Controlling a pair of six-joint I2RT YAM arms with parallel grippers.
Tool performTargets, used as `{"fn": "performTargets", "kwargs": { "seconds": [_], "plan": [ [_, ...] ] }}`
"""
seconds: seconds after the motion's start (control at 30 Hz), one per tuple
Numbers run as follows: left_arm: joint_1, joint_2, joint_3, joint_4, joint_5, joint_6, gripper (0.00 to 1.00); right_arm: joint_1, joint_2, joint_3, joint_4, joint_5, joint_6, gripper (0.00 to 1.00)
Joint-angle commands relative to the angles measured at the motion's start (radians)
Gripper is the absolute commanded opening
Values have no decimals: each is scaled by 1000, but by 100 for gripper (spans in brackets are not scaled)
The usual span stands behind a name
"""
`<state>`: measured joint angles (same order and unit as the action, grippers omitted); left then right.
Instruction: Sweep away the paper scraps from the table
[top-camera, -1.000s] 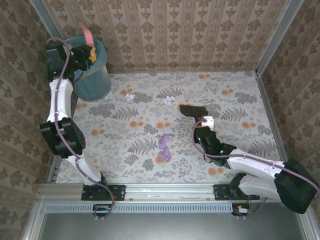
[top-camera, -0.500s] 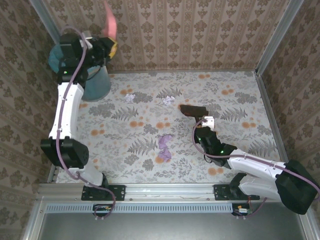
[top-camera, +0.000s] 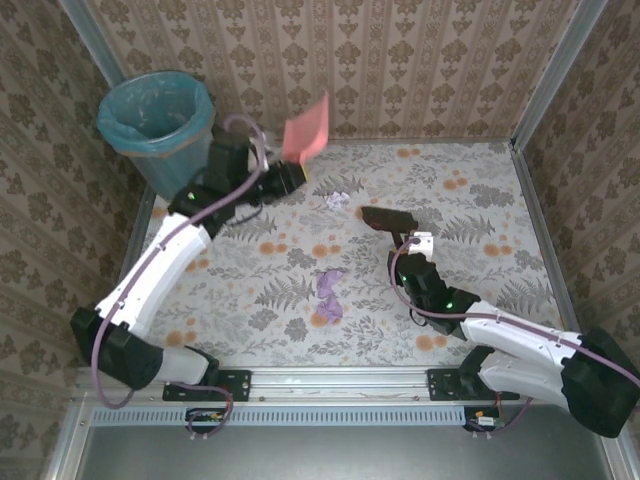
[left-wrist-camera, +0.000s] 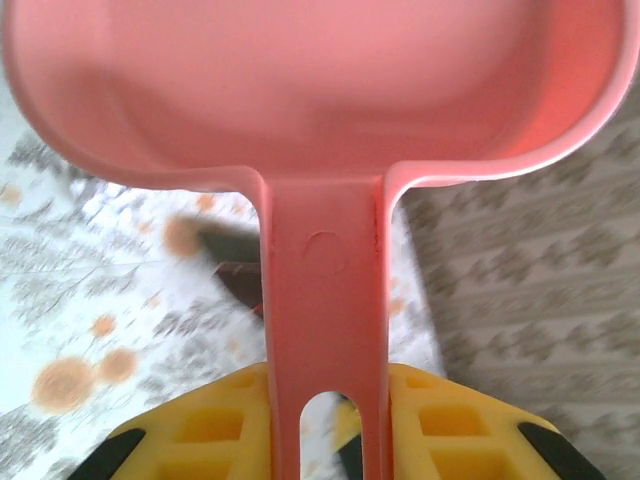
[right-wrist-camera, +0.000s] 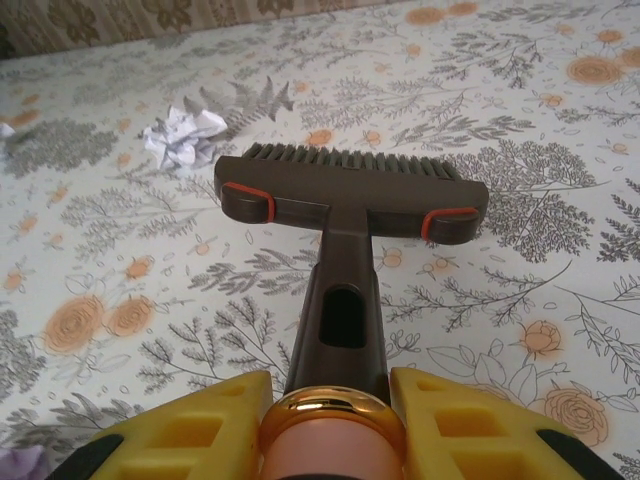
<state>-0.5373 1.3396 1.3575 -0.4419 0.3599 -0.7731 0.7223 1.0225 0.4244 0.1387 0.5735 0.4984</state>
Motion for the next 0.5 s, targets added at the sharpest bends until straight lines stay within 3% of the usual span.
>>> {"fn": "performTargets", "kwargs": {
  "seconds": [0.0,0.33,0.47],
  "plan": [
    [-90,-110,-175,18,-233,149,0,-8,-47,-19,28,48,26,0],
    [-134,-356,-583,43,-477,249,0,-9,-241,-52,-5,26,56,0],
    [-136,-407,-720,110,-546,254,0,-9,-345,-9,-100,-14,77,0]
  ]
}}
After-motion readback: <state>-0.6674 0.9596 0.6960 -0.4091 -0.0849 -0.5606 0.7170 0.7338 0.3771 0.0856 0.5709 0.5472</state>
